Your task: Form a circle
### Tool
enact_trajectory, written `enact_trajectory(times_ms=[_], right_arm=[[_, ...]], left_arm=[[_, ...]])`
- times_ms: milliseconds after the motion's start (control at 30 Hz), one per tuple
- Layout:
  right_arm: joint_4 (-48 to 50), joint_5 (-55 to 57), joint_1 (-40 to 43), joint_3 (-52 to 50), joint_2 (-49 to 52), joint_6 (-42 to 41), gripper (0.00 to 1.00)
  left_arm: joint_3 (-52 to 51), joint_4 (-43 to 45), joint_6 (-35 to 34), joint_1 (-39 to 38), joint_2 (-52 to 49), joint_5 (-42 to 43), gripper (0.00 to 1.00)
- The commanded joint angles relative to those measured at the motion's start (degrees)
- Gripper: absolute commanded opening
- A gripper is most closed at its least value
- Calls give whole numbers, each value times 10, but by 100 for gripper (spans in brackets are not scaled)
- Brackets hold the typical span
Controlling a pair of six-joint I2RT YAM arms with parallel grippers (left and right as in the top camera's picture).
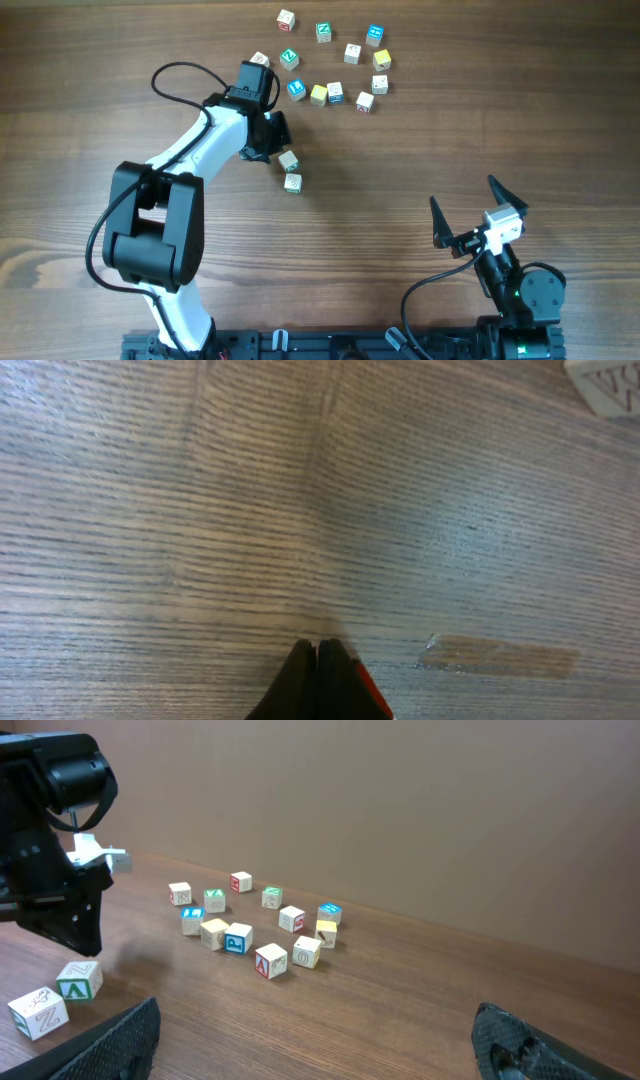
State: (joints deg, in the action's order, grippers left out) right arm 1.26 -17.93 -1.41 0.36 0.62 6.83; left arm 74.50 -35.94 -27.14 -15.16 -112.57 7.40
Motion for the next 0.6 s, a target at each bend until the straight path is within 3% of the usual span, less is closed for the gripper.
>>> enact_trajectory(times_ms=[0, 567], right_arm=[[2, 2, -1, -1, -3, 6, 100], [2, 2, -1, -1, -3, 6, 100]], left_arm=[[-7, 2, -3, 1, -8, 0, 4], [-7, -22, -3, 0, -8, 1, 4]])
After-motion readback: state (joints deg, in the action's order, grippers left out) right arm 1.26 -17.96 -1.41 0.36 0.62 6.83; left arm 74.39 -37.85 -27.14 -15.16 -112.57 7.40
